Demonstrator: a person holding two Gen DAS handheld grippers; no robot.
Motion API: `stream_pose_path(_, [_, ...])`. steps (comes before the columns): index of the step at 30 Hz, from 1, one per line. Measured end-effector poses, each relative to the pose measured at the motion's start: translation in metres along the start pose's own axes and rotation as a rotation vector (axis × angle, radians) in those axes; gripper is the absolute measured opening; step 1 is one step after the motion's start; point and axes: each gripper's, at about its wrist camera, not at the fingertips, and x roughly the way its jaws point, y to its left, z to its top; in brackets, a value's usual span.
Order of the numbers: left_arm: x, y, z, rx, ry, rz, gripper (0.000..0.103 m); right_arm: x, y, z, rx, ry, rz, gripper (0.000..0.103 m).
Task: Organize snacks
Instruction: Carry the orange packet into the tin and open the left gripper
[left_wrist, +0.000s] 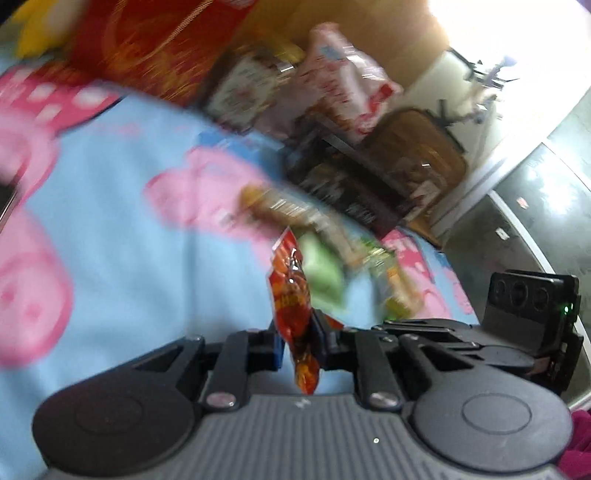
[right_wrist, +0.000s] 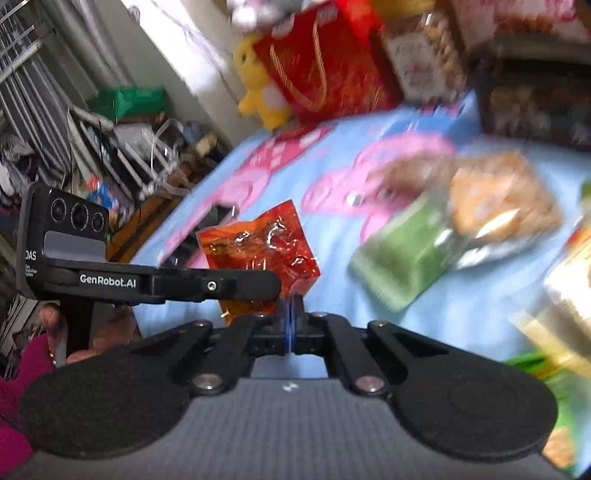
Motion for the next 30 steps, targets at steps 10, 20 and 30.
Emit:
stream_pose_path(10, [0.104,-0.113,0.108,0.298,-0.024,-0.065,0.016,-0.083,-0.073,0.074,-0.008,-0.285,-0.301,0.003])
stream_pose_path(20, [0.233,-0.156,0.164,0.355,0.0,0.01,0.022,-0.076,-0.153,0.115,-0.068,-0.299,-0.574,0.004])
stream_pose_path(30, [0.241,-0.141,0.159,0.323,-0.007,0.142,0.062,-0.097,-0.153,0.09,-0.008,-0.397,-0.569,0.013])
